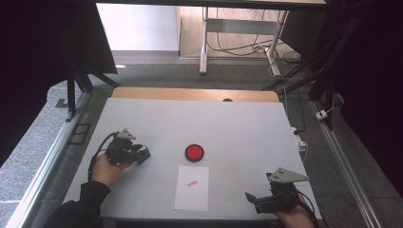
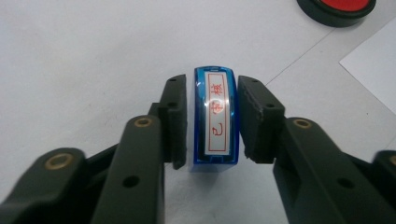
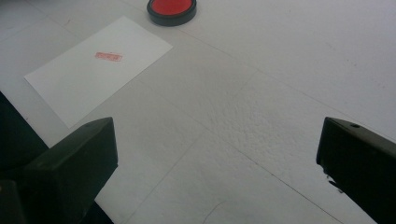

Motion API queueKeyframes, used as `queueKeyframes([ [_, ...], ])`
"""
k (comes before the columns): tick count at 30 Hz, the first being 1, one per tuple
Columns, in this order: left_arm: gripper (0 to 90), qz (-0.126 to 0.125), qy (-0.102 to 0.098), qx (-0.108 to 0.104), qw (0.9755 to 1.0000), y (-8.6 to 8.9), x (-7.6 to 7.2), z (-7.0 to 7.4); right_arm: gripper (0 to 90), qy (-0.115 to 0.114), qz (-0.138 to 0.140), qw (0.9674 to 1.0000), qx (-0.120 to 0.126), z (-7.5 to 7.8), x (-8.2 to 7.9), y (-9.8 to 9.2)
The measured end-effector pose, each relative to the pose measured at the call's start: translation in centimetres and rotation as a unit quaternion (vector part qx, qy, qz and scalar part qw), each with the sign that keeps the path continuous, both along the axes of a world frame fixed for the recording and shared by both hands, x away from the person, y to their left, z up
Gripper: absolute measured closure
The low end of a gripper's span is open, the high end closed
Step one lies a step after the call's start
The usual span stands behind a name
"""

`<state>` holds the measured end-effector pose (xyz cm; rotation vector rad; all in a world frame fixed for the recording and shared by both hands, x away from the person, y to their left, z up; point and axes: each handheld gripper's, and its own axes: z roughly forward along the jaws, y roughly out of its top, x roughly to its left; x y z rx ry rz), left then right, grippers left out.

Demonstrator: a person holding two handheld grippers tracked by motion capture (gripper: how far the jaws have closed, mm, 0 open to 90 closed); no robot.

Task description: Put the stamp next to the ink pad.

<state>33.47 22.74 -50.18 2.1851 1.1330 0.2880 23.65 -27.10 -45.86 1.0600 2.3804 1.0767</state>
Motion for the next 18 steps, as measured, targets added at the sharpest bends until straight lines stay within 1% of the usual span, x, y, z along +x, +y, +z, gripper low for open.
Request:
queueKeyframes([
  [6,48.4,-0.003,0.0,-0.014,0.9999,0.0,-0.1,0.1,0.0,0.001,0.002,1.0,-0.001,0.0,0.0,0.0],
  [12,35.5,-0.001,-0.007,-0.033,0.9994,0.2,-0.2,0.5,0.0,0.001,0.003,1.0,-0.002,0.0,0.0,0.0],
  [18,25.7,0.0,-0.015,-0.055,0.9984,0.3,-0.5,1.0,0.0,0.001,0.006,1.0,-0.002,0.0,0.0,0.1],
])
